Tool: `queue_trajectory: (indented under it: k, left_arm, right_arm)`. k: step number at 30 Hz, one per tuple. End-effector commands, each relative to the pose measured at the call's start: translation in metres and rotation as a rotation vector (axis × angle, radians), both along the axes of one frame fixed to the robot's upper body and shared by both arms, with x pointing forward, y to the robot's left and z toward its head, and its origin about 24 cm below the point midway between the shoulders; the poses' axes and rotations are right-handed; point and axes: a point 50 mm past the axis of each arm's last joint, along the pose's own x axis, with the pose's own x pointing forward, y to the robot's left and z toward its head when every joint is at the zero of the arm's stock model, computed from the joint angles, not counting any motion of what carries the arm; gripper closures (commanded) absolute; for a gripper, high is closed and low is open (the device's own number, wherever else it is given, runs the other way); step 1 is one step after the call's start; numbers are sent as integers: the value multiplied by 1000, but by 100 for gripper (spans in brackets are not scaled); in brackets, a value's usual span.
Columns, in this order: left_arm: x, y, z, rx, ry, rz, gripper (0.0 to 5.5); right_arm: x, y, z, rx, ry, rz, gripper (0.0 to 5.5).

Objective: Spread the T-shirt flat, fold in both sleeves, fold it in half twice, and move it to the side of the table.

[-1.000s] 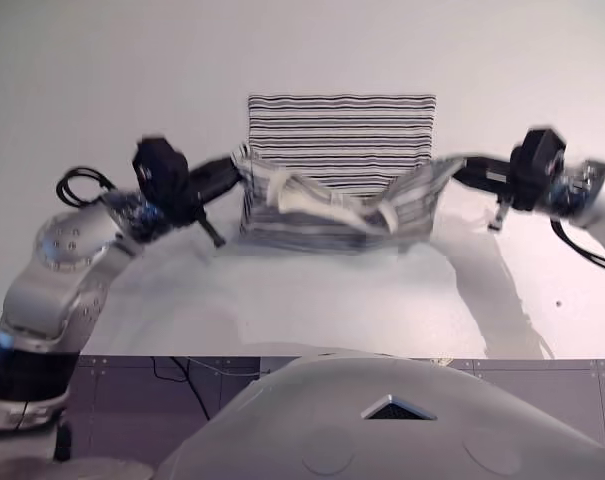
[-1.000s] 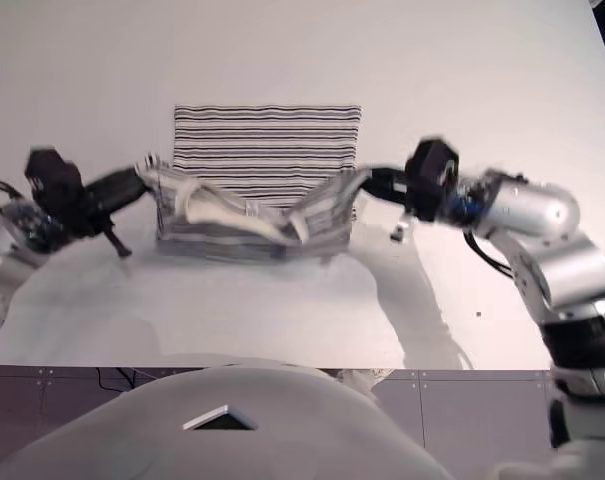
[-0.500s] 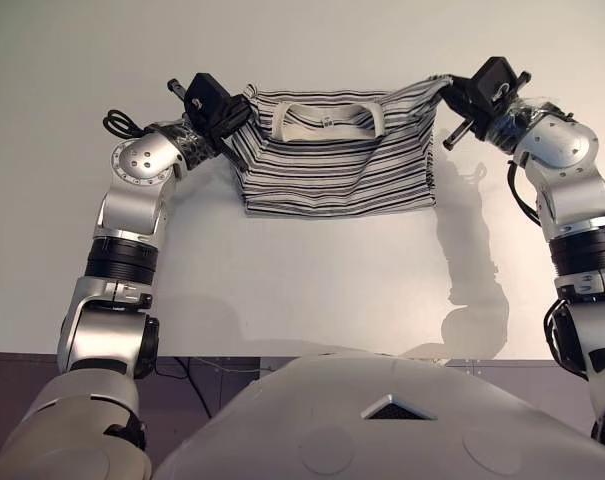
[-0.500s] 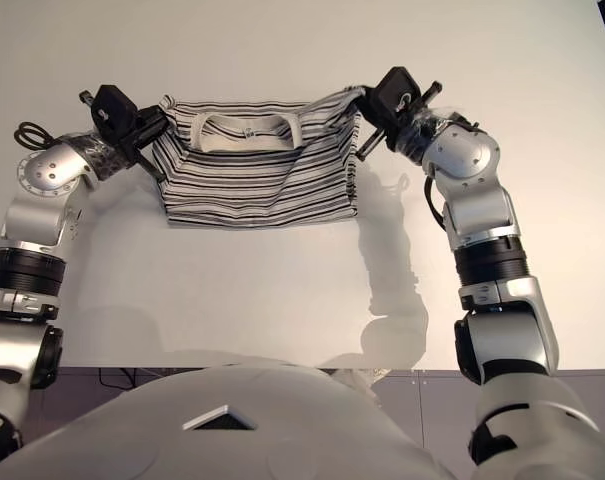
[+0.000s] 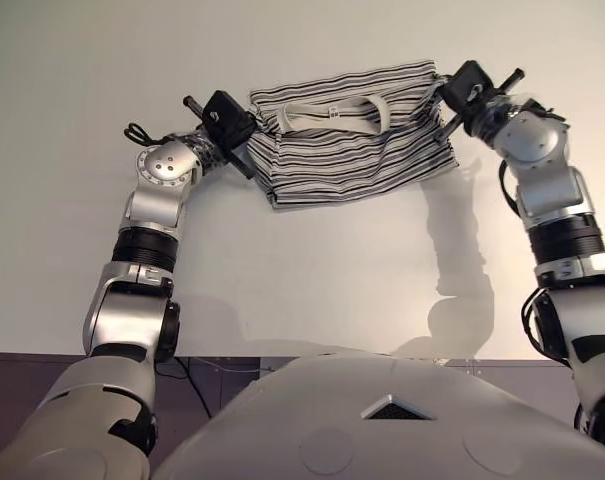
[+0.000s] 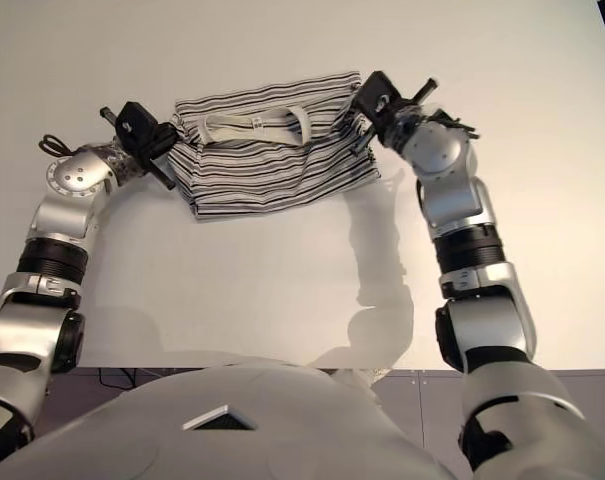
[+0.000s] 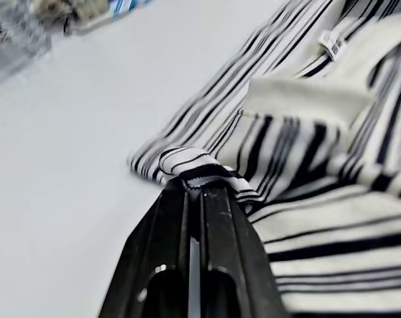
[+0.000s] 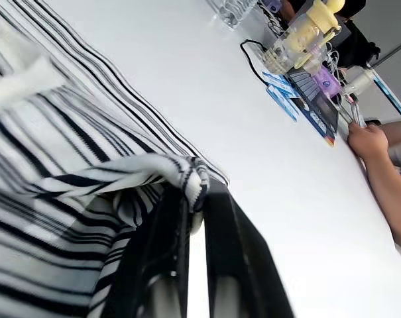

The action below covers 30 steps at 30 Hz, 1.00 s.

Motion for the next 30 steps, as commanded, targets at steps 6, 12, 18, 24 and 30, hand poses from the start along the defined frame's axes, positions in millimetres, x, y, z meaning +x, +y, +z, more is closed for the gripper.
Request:
queue_trajectory:
  k: [6, 12, 18, 24, 30]
  left_arm:
    - [24, -6, 10, -75, -68, 81, 438]
    - [40, 16, 9, -348, 75, 452, 438]
    - [28, 37, -8, -384, 145, 660, 438]
    - [5, 18, 21, -427, -104, 452, 438]
    - [-25, -3, 38, -605, -154, 514, 438]
  right_arm:
    - [30, 11, 6, 133, -40, -120, 352]
    - [47, 11, 0, 365, 80, -445, 284]
    - [49, 1, 4, 298, 0, -500, 284]
    - [45, 26, 5, -338, -154, 34, 284]
    - [22, -45, -33, -765, 28, 28, 284]
